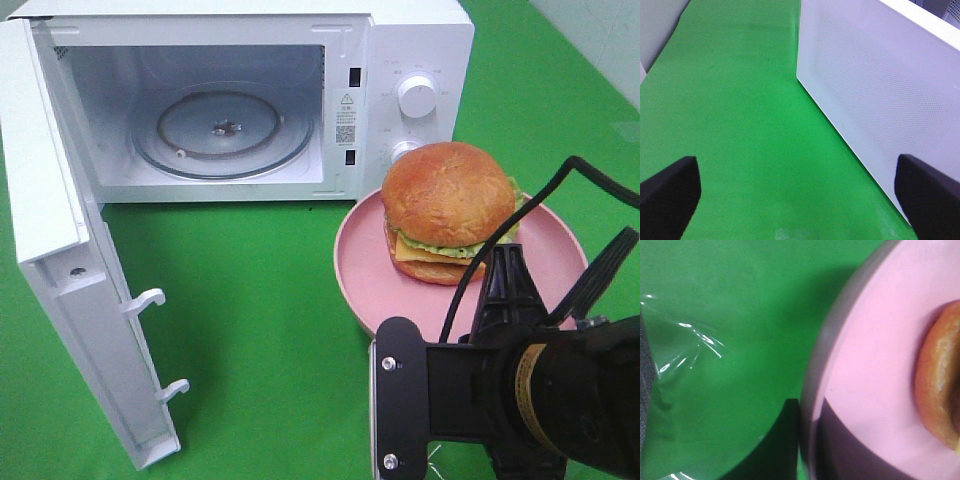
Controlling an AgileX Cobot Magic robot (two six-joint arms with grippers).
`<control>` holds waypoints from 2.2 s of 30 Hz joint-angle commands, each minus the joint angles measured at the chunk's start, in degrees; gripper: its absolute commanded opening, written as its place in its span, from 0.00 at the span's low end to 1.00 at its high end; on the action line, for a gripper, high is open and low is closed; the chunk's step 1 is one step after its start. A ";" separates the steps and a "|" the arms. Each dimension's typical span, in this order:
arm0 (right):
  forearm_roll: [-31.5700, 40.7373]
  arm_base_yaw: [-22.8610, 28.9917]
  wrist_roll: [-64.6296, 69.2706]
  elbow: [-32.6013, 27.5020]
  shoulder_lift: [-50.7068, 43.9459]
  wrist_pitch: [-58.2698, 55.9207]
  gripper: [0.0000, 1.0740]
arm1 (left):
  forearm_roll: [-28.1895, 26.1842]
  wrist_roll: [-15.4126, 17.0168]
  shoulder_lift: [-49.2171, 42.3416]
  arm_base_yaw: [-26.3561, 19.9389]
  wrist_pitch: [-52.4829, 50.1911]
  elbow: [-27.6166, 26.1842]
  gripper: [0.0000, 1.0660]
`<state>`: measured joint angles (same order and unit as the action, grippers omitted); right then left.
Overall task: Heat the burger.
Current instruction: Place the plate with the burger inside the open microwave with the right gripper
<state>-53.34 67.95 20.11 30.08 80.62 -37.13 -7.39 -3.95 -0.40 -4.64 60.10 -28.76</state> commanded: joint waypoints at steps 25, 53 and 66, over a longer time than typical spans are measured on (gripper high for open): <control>-5.61 -9.40 -14.32 0.06 -0.57 13.64 0.01 | -0.23 -0.06 -1.15 0.23 -0.52 0.23 0.91; 13.75 -10.60 -51.91 6.25 -0.57 15.70 0.00 | -0.23 -0.06 -1.15 0.23 -0.52 0.23 0.91; 25.67 -16.27 -67.27 7.62 -0.57 13.98 0.00 | -0.23 -0.06 -1.15 0.23 -0.52 0.23 0.91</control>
<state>-27.16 52.02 -45.32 36.55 80.90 -25.61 -7.39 -3.95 -0.40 -4.64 60.10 -28.76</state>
